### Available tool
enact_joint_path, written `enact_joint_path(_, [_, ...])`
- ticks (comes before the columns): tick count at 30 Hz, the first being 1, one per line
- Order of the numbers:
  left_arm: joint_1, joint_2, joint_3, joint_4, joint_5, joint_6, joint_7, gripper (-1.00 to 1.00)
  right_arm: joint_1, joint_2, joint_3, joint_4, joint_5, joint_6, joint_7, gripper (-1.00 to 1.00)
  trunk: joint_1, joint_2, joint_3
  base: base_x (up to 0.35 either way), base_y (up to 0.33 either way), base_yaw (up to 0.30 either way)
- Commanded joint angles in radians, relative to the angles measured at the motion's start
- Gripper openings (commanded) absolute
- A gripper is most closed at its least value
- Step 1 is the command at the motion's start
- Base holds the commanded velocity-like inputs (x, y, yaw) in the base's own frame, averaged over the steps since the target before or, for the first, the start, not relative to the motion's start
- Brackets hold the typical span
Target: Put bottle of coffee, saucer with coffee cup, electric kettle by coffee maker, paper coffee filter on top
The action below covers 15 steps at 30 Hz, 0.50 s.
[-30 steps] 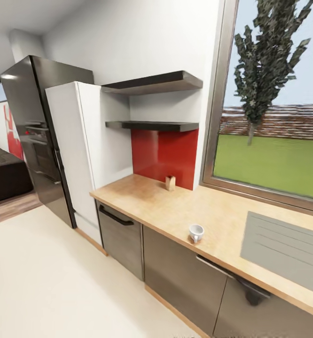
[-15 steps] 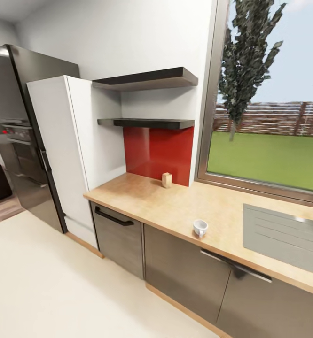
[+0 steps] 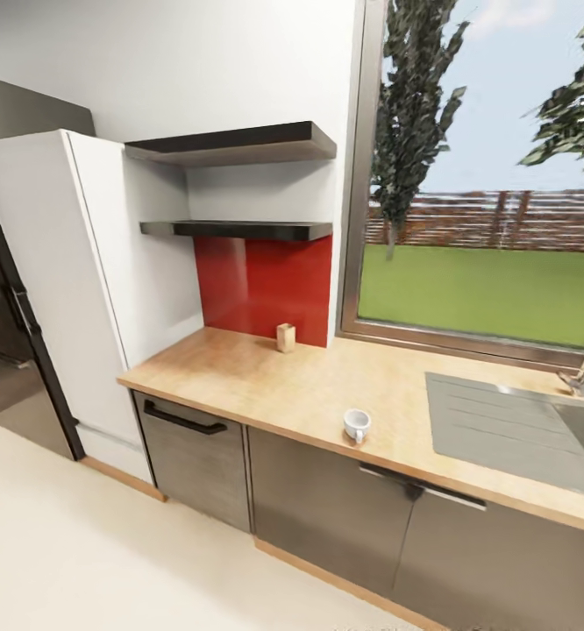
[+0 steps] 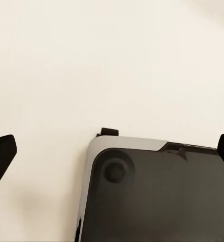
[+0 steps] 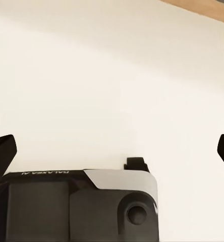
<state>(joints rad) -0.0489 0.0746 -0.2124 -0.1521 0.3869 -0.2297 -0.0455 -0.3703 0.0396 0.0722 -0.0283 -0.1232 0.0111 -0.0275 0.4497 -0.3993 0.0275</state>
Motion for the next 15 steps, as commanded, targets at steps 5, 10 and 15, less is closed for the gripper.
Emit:
enact_joint_path(5, [0.000,0.001,-0.007,0.001,0.010,-0.003,-0.004,1.00,0.000,0.000,0.008,0.000,-0.010,0.001,-0.003,1.00,0.000,-0.001,0.000,0.001,0.000,-0.291])
enact_joint_path(10, [0.000,0.001,-0.007,0.000,0.012,-0.003,-0.004,1.00,0.000,0.000,0.008,0.000,-0.010,0.001,-0.003,1.00,0.000,-0.001,0.000,0.000,0.064,-0.291])
enact_joint_path(15, [0.000,0.001,-0.007,0.000,0.012,-0.002,-0.004,1.00,0.000,0.001,0.009,0.001,-0.010,0.001,-0.003,1.00,0.000,-0.001,0.000,0.000,0.277,-0.291])
